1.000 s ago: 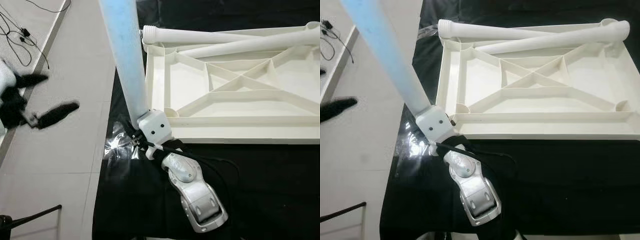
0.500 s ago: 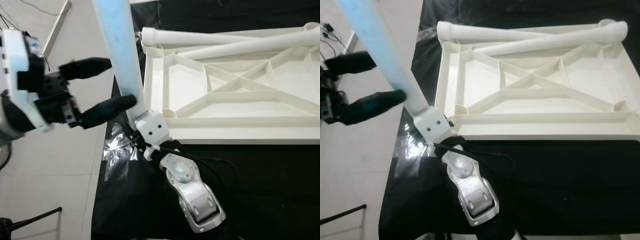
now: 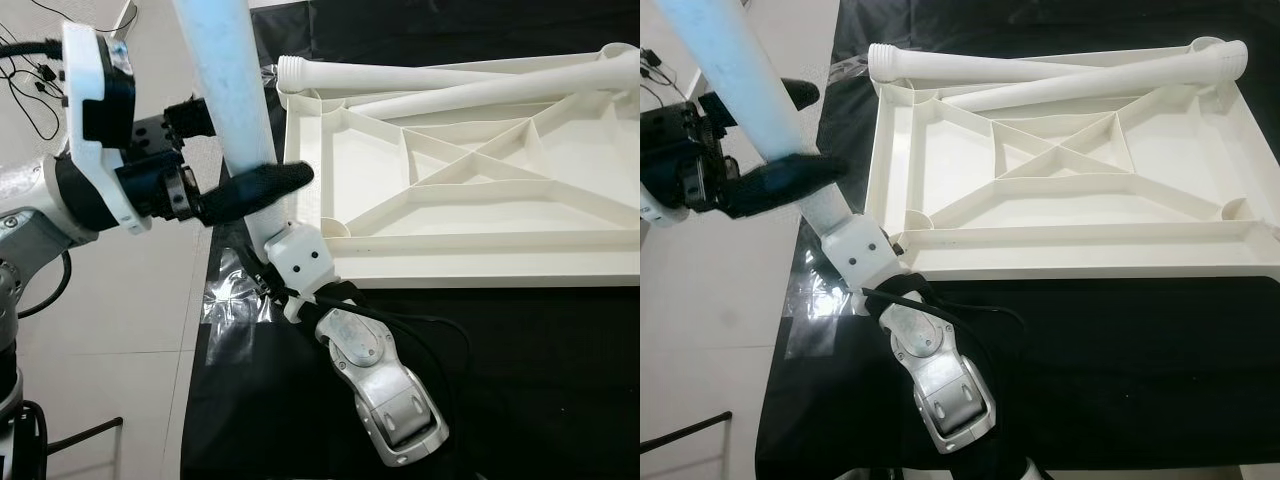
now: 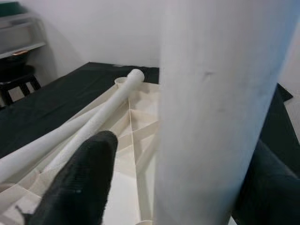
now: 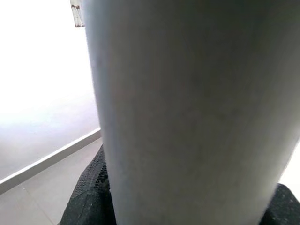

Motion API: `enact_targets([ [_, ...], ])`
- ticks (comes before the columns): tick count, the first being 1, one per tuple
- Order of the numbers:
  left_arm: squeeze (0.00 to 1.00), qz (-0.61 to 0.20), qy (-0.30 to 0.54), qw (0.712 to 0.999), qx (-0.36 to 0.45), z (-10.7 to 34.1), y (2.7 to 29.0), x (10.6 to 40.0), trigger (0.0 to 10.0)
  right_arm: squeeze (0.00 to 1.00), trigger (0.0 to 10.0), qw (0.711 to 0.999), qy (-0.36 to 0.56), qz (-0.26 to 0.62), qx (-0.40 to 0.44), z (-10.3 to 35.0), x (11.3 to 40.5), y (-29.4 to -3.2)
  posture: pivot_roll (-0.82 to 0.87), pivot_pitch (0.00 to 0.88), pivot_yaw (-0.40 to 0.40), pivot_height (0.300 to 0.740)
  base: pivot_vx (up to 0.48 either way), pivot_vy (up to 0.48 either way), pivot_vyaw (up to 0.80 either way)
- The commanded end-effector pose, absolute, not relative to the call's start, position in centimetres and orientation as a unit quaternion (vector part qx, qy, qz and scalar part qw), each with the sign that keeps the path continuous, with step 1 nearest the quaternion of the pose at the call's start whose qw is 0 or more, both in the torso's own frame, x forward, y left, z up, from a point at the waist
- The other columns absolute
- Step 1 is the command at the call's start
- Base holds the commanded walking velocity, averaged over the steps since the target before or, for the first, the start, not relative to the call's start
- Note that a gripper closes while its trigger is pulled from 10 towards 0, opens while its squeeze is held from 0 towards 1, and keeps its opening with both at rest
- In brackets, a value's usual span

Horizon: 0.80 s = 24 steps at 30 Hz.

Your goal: Building children table

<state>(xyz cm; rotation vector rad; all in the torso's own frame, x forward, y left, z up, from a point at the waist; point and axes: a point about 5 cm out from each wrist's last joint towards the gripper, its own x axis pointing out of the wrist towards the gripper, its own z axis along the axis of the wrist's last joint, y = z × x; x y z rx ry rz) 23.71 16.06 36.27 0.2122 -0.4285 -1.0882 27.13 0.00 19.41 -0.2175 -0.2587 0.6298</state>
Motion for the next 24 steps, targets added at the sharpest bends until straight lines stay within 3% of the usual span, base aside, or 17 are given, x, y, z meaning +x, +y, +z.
enact_targets([
  [1,0.0,-0.507,-0.206,0.83,0.108,36.3,16.0,23.7,0.0,0.0,10.0,0.943,0.054,0.298,-0.14,11.9,27.4,-1.2,0.02,0.352,0.085,0.74,0.0,0.0,0.0],
  [17,0.0,-0.506,-0.204,0.832,0.101,35.6,15.4,22.9,0.0,0.02,10.0,0.941,0.006,0.301,-0.155,14.3,29.9,-2.3,0.01,0.332,0.072,0.74,0.0,0.0,0.0],
  [18,0.0,-0.506,-0.203,0.832,0.1,35.5,15.4,22.8,0.0,1.0,10.0,0.941,-0.011,0.302,-0.155,15.0,30.5,-2.6,0.01,0.331,0.071,0.74,0.0,0.0,0.0],
  [21,0.0,-0.508,-0.204,0.831,0.098,35.4,15.3,22.7,0.0,1.0,10.0,0.934,-0.033,0.326,-0.145,16.2,31.4,-3.0,0.01,0.328,0.07,0.74,0.0,0.0,0.0],
  [24,0.0,-0.51,-0.204,0.83,0.096,35.3,15.1,22.6,0.0,1.0,10.0,0.908,-0.075,0.394,-0.122,19.2,33.3,-4.0,0.0,0.327,0.069,0.74,0.0,0.0,0.0],
])
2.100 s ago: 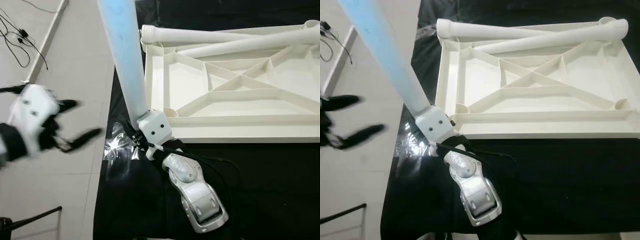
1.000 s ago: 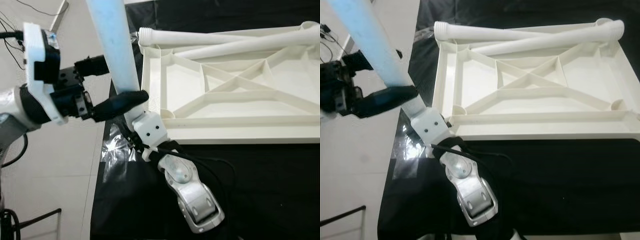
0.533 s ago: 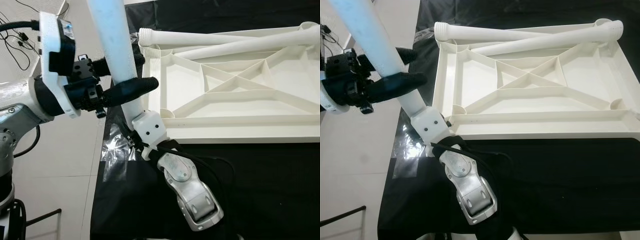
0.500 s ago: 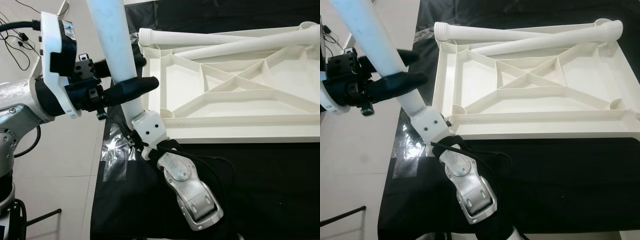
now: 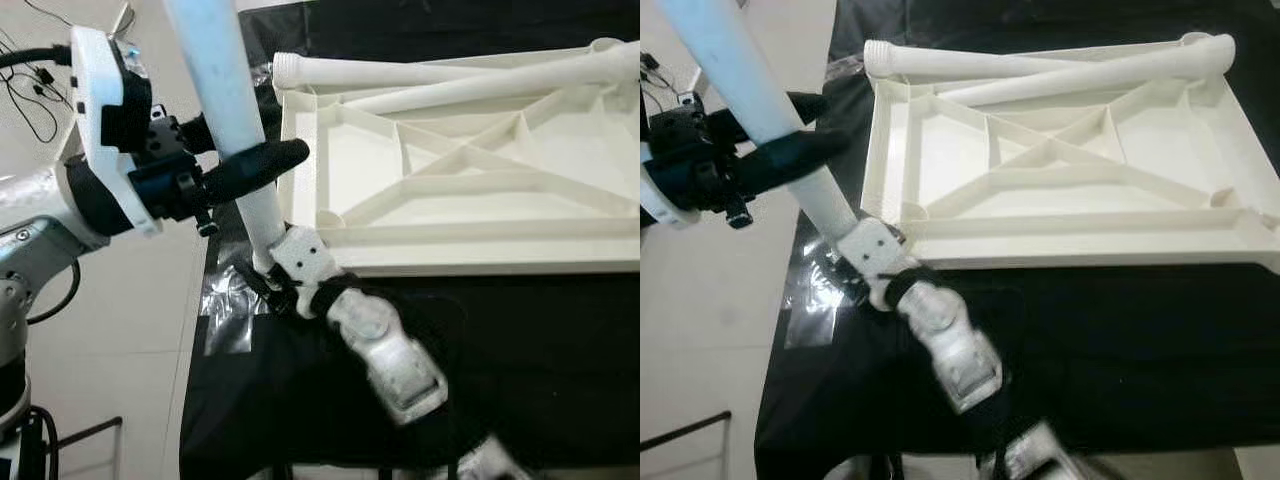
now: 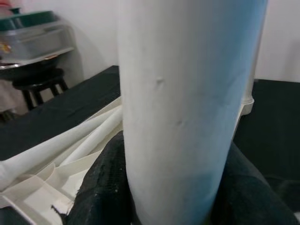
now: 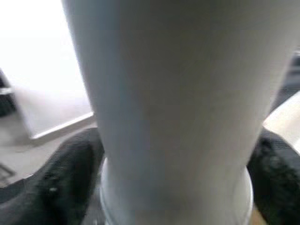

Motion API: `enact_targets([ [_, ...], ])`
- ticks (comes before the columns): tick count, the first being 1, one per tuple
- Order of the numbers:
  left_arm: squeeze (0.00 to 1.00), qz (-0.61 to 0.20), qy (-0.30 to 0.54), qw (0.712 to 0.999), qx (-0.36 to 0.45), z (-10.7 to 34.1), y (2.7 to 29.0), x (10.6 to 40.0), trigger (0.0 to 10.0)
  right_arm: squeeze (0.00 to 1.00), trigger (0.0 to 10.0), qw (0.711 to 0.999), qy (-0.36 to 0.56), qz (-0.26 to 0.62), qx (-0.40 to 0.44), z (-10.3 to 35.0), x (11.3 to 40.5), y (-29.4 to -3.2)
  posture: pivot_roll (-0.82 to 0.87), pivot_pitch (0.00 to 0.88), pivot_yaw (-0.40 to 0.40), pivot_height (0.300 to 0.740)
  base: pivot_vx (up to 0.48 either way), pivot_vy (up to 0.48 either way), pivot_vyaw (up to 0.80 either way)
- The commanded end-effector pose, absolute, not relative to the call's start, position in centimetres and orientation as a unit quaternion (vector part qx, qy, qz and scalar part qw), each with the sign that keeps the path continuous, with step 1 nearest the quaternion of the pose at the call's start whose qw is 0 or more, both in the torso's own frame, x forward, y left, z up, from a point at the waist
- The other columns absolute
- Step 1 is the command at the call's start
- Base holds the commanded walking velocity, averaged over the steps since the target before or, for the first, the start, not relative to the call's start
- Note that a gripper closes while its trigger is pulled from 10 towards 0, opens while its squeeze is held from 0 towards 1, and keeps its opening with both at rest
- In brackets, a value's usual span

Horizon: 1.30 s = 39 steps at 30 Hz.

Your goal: Building children table

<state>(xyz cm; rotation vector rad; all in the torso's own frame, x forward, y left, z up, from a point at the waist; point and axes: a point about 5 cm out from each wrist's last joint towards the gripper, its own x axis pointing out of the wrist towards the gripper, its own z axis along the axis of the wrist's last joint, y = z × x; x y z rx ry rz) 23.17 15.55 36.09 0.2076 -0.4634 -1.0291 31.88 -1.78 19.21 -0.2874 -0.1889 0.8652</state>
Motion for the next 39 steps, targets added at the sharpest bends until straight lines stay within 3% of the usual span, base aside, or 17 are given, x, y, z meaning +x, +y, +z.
enact_targets([
  [1,0.0,-0.511,-0.205,0.83,0.095,35.3,15.1,22.6,0.0,1.0,10.0,0.901,-0.082,0.408,-0.125,19.9,33.7,-4.2,0.0,0.329,0.067,0.74,0.0,0.0,0.0],
  [4,0.0,-0.51,-0.205,0.83,0.095,35.3,15.1,22.6,0.0,1.0,10.0,0.891,-0.087,0.426,-0.128,20.5,34.1,-4.4,0.0,0.329,0.067,0.74,0.0,0.0,0.0],
  [5,0.0,-0.509,-0.206,0.83,0.094,35.3,15.1,22.6,0.0,0.89,10.0,0.878,-0.095,0.451,-0.131,21.2,34.3,-4.6,0.0,0.329,0.067,0.74,0.0,0.0,0.0],
  [6,0.0,-0.508,-0.207,0.831,0.093,35.3,15.1,22.6,0.0,0.45,10.0,0.856,-0.1,0.491,-0.13,21.9,34.3,-4.7,0.0,0.333,0.066,0.74,0.0,0.0,0.0],
  [7,0.0,-0.508,-0.207,0.831,0.093,35.3,15.1,22.6,0.0,0.45,10.0,0.856,-0.1,0.491,-0.13,21.9,34.3,-4.7,0.0,0.333,0.066,0.74,0.0,0.0,0.0],
  [8,0.0,-0.507,-0.208,0.831,0.092,35.3,15.1,22.6,0.0,0.14,10.0,0.832,-0.104,0.528,-0.135,22.5,34.1,-4.8,0.0,0.333,0.066,0.74,0.0,0.0,0.0],
  [9,0.0,-0.506,-0.209,0.832,0.091,35.3,15.1,22.6,0.0,0.0,10.0,0.808,-0.108,0.561,-0.144,23.0,34.0,-4.9,0.0,0.334,0.063,0.74,0.0,0.0,0.0],
  [11,0.0,-0.504,-0.211,0.833,0.088,35.3,15.1,22.5,0.0,0.0,10.0,0.776,-0.112,0.598,-0.166,23.6,34.1,-5.2,0.0,0.336,0.059,0.74,0.0,0.0,0.0],
  [19,0.0,-0.501,-0.213,0.835,0.085,35.1,15.0,22.5,0.0,0.0,10.0,0.741,-0.126,0.636,-0.177,25.0,34.4,-5.1,0.0,0.337,0.053,0.74,0.0,0.0,0.0],
  [27,0.0,-0.506,-0.212,0.832,0.082,35.2,15.2,22.6,0.0,0.0,10.0,0.686,-0.127,0.697,-0.168,25.7,34.0,-4.5,0.0,0.338,0.05,0.74,0.0,0.0,0.0],
  [39,0.0,-0.49,-0.204,0.844,0.07,34.6,15.6,23.1,0.0,0.0,10.0,0.684,-0.148,0.701,-0.136,28.1,35.3,-3.0,0.0,0.353,0.04,0.74,0.0,0.0,0.0],
])
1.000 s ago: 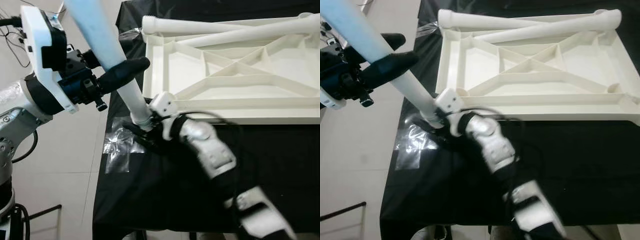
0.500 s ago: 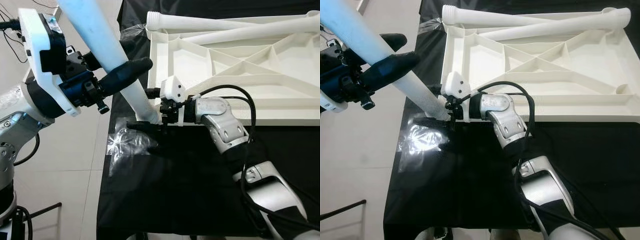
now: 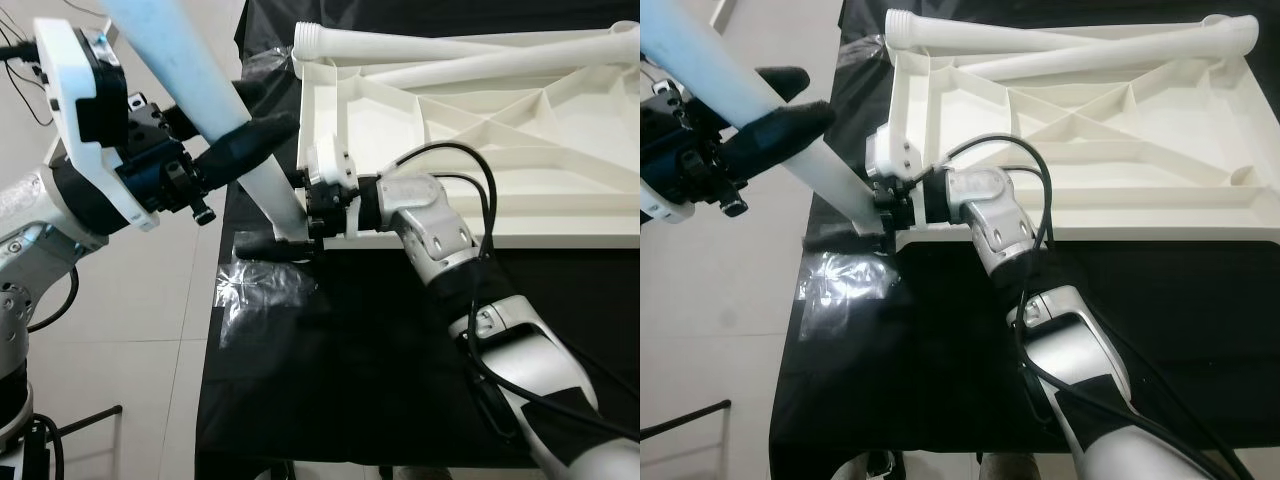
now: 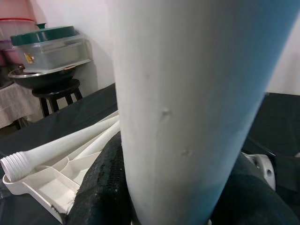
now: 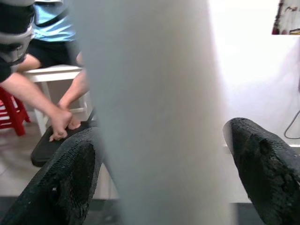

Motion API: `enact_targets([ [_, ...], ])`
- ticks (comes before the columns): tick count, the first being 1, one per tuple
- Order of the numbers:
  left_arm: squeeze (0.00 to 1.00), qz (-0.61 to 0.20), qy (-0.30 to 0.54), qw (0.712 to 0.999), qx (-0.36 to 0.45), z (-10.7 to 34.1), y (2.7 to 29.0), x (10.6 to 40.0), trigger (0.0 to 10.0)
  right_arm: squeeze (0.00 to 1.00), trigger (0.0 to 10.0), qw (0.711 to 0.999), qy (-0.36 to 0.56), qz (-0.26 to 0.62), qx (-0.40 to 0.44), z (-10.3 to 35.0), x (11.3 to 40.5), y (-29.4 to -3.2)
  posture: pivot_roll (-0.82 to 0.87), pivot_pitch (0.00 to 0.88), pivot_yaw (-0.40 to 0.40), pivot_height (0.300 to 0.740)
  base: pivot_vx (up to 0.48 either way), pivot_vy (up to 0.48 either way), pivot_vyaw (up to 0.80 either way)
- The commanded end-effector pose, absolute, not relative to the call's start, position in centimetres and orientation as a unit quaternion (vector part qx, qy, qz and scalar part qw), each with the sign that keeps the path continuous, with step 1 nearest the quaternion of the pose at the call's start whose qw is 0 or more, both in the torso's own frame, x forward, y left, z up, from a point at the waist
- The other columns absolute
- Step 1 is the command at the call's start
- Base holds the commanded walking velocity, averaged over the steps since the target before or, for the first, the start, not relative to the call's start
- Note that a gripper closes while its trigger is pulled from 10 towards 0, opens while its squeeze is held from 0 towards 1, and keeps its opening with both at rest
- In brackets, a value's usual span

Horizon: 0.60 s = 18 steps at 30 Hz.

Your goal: Building children table

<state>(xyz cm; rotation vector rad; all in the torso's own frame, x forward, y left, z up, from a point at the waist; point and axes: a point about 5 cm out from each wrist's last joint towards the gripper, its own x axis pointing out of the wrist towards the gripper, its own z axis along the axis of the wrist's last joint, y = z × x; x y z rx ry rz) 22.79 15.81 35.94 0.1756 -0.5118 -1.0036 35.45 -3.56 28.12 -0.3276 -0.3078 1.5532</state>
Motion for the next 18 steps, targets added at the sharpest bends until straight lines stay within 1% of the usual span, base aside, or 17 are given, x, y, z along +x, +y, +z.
enact_targets([
  [1,0.0,-0.49,-0.204,0.844,0.07,34.6,15.6,23.1,0.0,0.0,10.0,0.684,-0.148,0.701,-0.136,28.1,35.3,-3.0,0.0,0.353,0.04,0.74,0.0,0.0,0.0],
  [3,0.0,-0.489,-0.203,0.845,0.069,34.6,15.6,23.1,0.0,0.0,10.0,0.685,-0.149,0.7,-0.133,28.4,35.5,-2.9,0.0,0.353,0.04,0.74,0.0,0.0,0.0],
  [4,0.0,-0.482,-0.199,0.85,0.069,34.4,15.8,23.4,0.0,0.0,7.1,0.687,-0.148,0.7,-0.128,28.6,35.6,-2.8,0.0,0.355,0.04,0.74,0.0,0.0,0.0],
  [7,0.0,-0.477,-0.196,0.854,0.069,34.2,16.0,23.6,0.0,0.0,7.1,0.687,-0.148,0.701,-0.124,28.7,35.7,-2.7,0.0,0.359,0.038,0.74,0.0,0.0,0.0],
  [8,0.0,-0.466,-0.19,0.861,0.068,34.0,16.4,24.1,0.0,0.0,0.0,0.687,-0.146,0.702,-0.114,28.7,35.8,-2.5,0.0,0.363,0.039,0.74,0.0,0.0,0.0],
  [11,0.0,-0.455,-0.186,0.868,0.069,33.9,16.7,24.5,0.0,0.0,0.0,0.688,-0.144,0.703,-0.11,28.5,35.9,-2.3,0.0,0.364,0.041,0.74,0.0,0.0,0.0],
  [18,0.0,-0.447,-0.181,0.873,0.07,33.7,17.1,25.0,0.0,0.0,0.0,0.691,-0.138,0.702,-0.107,28.1,35.9,-2.3,0.0,0.365,0.044,0.74,0.0,0.0,0.0],
])
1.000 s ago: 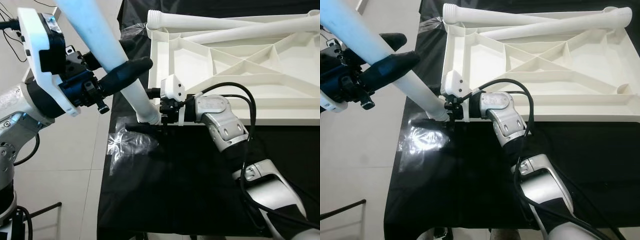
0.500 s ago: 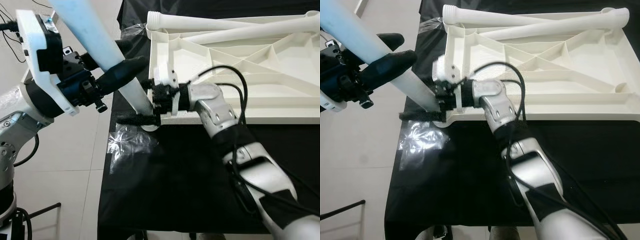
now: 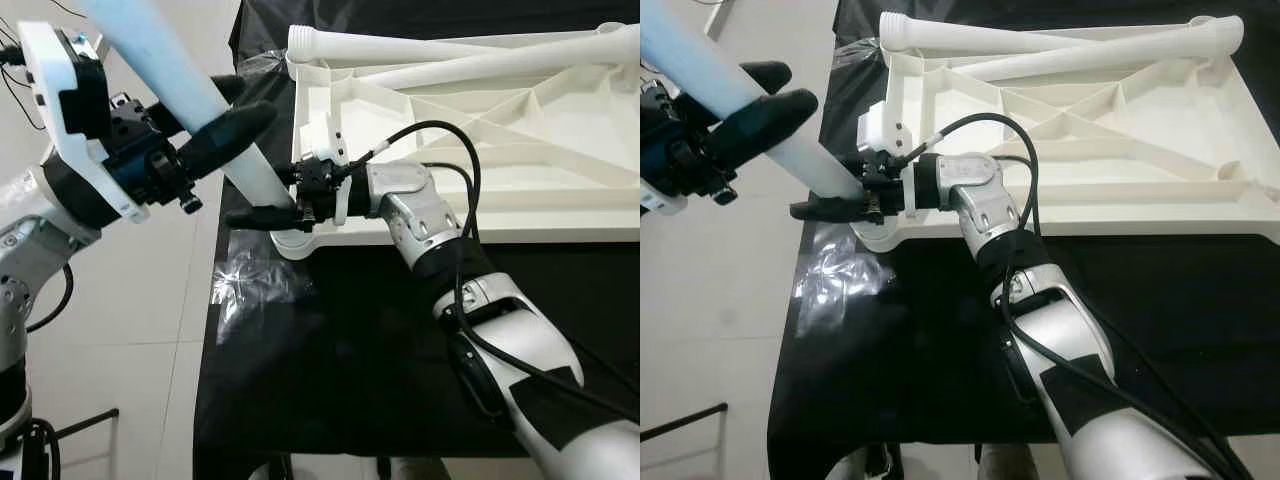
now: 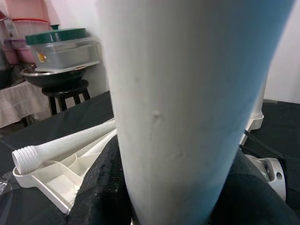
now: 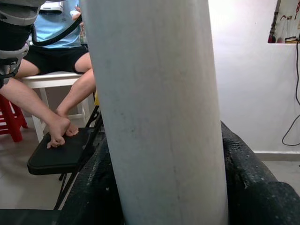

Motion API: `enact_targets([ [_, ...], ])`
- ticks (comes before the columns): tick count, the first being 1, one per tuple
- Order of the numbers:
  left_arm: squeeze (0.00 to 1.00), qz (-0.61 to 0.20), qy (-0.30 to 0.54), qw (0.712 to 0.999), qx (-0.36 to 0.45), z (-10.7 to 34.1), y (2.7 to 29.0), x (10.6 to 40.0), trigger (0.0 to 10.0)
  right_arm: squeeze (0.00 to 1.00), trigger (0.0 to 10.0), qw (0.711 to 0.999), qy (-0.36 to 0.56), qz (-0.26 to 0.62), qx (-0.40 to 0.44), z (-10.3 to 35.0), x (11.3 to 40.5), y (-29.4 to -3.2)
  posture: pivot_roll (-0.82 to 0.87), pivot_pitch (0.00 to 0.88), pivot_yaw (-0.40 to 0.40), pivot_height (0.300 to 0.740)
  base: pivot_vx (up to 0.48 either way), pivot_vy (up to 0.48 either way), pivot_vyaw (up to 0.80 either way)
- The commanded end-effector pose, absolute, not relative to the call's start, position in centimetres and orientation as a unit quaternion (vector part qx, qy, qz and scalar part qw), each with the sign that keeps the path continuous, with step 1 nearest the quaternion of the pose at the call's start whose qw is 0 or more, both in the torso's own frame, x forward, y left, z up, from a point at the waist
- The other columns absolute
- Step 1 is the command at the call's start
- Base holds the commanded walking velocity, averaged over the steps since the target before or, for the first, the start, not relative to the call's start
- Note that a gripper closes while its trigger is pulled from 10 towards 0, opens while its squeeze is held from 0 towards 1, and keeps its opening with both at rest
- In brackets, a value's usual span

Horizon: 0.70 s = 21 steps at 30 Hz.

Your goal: Building children table

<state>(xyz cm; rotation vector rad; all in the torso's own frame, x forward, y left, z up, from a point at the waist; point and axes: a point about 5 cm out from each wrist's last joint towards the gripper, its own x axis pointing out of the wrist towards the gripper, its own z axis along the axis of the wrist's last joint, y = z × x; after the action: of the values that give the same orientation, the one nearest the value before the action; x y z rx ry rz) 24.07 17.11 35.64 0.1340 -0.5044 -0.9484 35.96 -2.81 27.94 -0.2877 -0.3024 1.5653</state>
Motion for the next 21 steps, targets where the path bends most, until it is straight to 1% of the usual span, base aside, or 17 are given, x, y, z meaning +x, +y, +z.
enact_targets([
  [1,0.0,-0.444,-0.181,0.875,0.072,33.7,17.1,25.2,0.0,0.0,0.0,0.693,-0.136,0.7,-0.104,27.9,36.0,-2.3,0.0,0.364,0.047,0.74,0.0,0.0,0.0],
  [2,0.0,-0.444,-0.181,0.875,0.072,33.7,17.1,25.2,0.0,0.0,0.0,0.693,-0.136,0.7,-0.104,27.9,36.0,-2.3,0.0,0.364,0.047,0.74,0.0,0.0,0.0],
  [4,0.0,-0.437,-0.184,0.878,0.075,33.9,17.1,25.7,0.0,0.0,0.0,0.702,-0.133,0.693,-0.096,27.5,36.1,-2.3,0.0,0.362,0.052,0.74,0.0,0.0,0.0],
  [6,0.0,-0.437,-0.184,0.878,0.075,33.9,17.1,25.7,0.0,0.0,0.0,0.702,-0.133,0.693,-0.096,27.5,36.1,-2.3,0.0,0.362,0.052,0.74,0.0,0.0,0.0],
  [7,1.0,-0.423,-0.188,0.884,0.063,34.2,17.2,26.2,10.0,0.0,0.0,0.707,-0.132,0.688,-0.092,27.3,36.2,-2.3,0.0,0.36,0.054,0.74,0.0,0.0,0.0],
  [9,1.0,-0.381,-0.204,0.9,0.058,35.0,17.6,27.0,10.0,0.0,0.0,0.719,-0.13,0.678,-0.076,27.0,36.4,-2.4,0.0,0.359,0.055,0.74,0.0,0.0,0.0],
  [10,1.0,-0.381,-0.204,0.9,0.058,35.0,17.6,27.0,10.0,0.0,0.0,0.719,-0.13,0.678,-0.076,27.0,36.4,-2.4,0.0,0.359,0.055,0.74,0.0,0.0,0.0],
  [11,0.38,-0.357,-0.211,0.908,0.054,35.3,18.0,27.4,10.0,0.0,0.0,0.726,-0.129,0.672,-0.067,26.9,36.5,-2.4,0.0,0.358,0.055,0.74,0.0,0.0,0.0],
  [12,0.38,-0.343,-0.214,0.913,0.053,35.5,18.3,27.6,10.0,0.0,0.0,0.73,-0.129,0.668,-0.061,26.8,36.6,-2.5,0.0,0.358,0.055,0.74,0.0,0.0,0.0],
  [14,0.38,-0.343,-0.214,0.913,0.053,35.5,18.3,27.6,10.0,0.0,0.0,0.73,-0.129,0.668,-0.061,26.8,36.6,-2.5,0.0,0.358,0.055,0.74,0.0,0.0,0.0],
  [15,0.0,-0.323,-0.216,0.92,0.055,35.5,18.9,27.7,10.0,0.0,0.0,0.739,-0.134,0.659,-0.039,26.8,36.7,-2.6,0.0,0.357,0.055,0.74,0.0,0.0,0.0],
  [16,0.0,-0.323,-0.216,0.92,0.055,35.5,18.9,27.7,10.0,0.0,0.0,0.739,-0.134,0.659,-0.039,26.8,36.7,-2.6,0.0,0.357,0.055,0.74,0.0,0.0,0.0],
  [17,0.0,-0.297,-0.205,0.93,0.067,34.8,19.7,27.5,10.0,0.0,0.0,0.75,-0.156,0.643,0.016,26.8,36.8,-3.1,0.01,0.358,0.057,0.74,0.0,0.0,0.0],
  [18,0.0,-0.292,-0.2,0.933,0.071,34.4,19.9,27.3,10.0,0.0,0.0,0.751,-0.164,0.638,0.03,26.7,36.8,-3.3,0.01,0.358,0.057,0.74,0.0,0.0,0.0],
  [21,0.0,-0.29,-0.19,0.935,0.075,33.9,20.0,27.1,10.0,0.0,0.0,0.751,-0.17,0.637,0.042,26.4,36.7,-3.6,0.01,0.358,0.057,0.74,0.0,0.0,0.0],
])
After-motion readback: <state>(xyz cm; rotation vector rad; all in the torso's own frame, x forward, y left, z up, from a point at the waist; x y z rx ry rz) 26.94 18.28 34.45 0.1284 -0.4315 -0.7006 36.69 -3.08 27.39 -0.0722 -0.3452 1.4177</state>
